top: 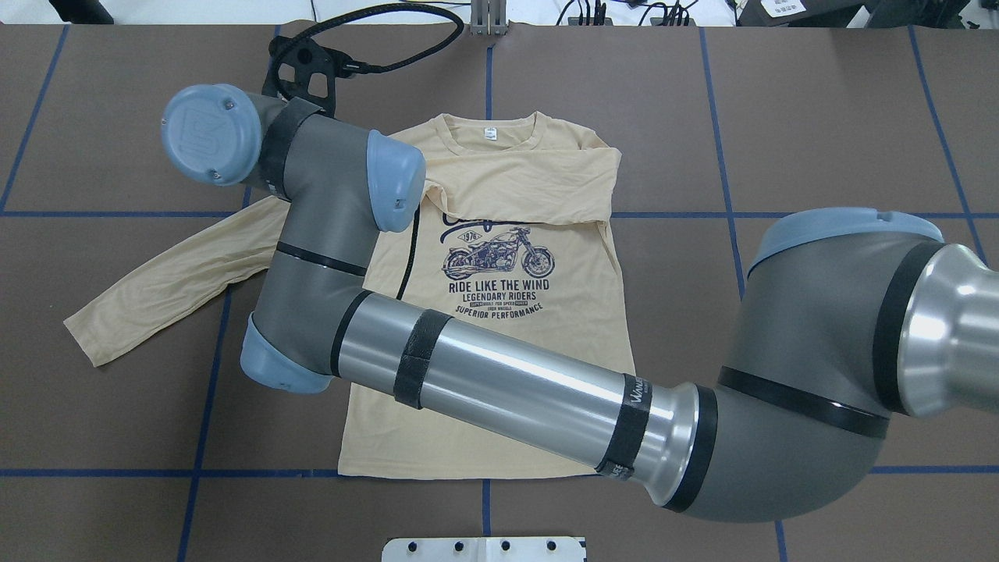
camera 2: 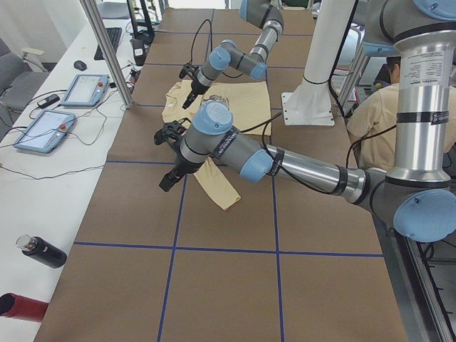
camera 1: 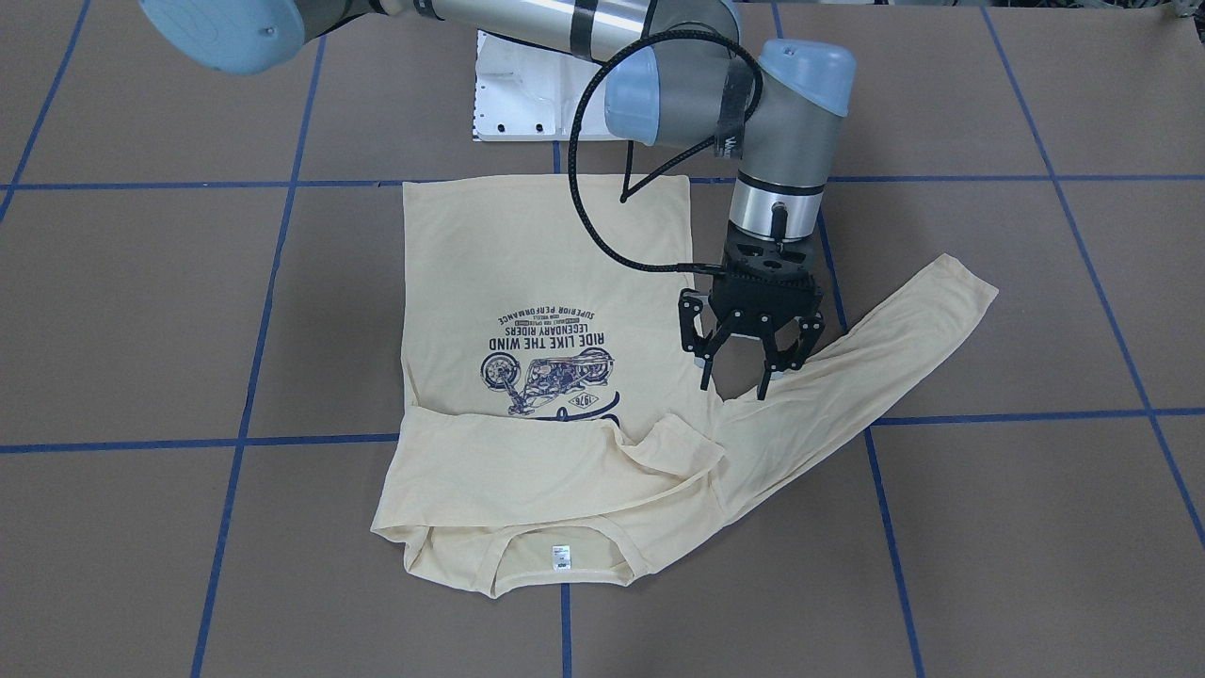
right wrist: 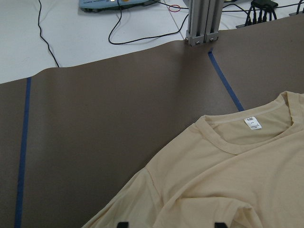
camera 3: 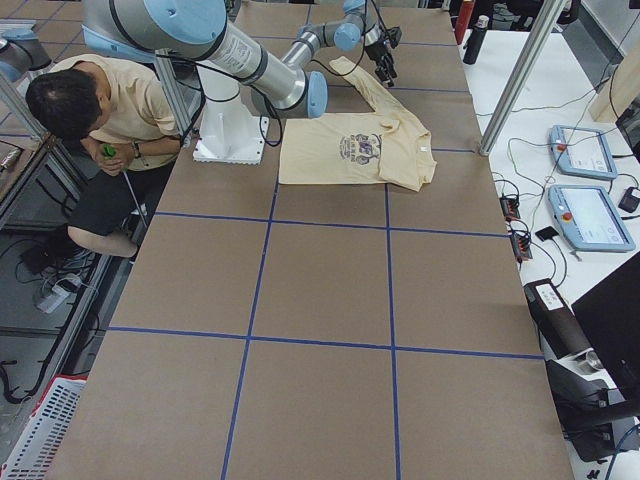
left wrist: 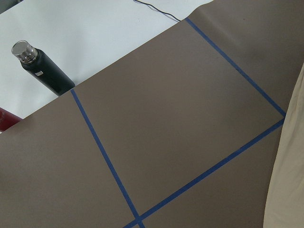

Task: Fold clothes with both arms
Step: 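Carry the sleeve with the right gripper across the shirt toward the collar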

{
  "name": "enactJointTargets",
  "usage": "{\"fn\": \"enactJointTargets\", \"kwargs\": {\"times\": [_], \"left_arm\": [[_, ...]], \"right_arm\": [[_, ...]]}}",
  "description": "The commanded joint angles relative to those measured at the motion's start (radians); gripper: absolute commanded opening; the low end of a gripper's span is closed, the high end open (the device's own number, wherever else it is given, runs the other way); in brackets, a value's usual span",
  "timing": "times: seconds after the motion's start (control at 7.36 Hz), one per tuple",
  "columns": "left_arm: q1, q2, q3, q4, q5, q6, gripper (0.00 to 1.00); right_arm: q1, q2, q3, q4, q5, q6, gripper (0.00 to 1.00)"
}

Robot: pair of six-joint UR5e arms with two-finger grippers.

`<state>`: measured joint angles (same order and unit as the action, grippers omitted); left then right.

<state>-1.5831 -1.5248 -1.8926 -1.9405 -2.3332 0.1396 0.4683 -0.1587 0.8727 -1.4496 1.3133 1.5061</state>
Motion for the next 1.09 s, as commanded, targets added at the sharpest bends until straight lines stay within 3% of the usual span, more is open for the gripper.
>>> {"fn": "enactJointTargets", "kwargs": {"times": [0.0,0.14,0.54,0.68,0.81,0.95], "left_arm": [[0.002,0.000,0.001,0.000,0.000,0.000,1.00],[0.003,-0.003,-0.005,-0.002,0.000,0.003,1.00],[0.084,-0.005,0.016,-0.030,0.002,-0.014,1.00],[0.128,0.006,0.032,-0.094,0.014,-0.126,1.00],[0.199,0.056,0.039,-0.235,0.050,-0.261,1.00],[0.275,0.098,0.050,-0.364,0.108,-0.397,1.00]], "right_arm": [[0.027,0.015,0.018,-0.038,0.074,-0.033,0.99],[0.067,0.001,0.064,-0.122,0.139,-0.094,1.00],[0.185,-0.247,0.436,-0.263,0.321,-0.297,1.00],[0.241,-0.389,0.621,-0.303,0.384,-0.401,1.00],[0.304,-0.576,0.839,-0.327,0.450,-0.523,1.00],[0.373,-0.720,0.990,-0.356,0.509,-0.646,1.00]]}}
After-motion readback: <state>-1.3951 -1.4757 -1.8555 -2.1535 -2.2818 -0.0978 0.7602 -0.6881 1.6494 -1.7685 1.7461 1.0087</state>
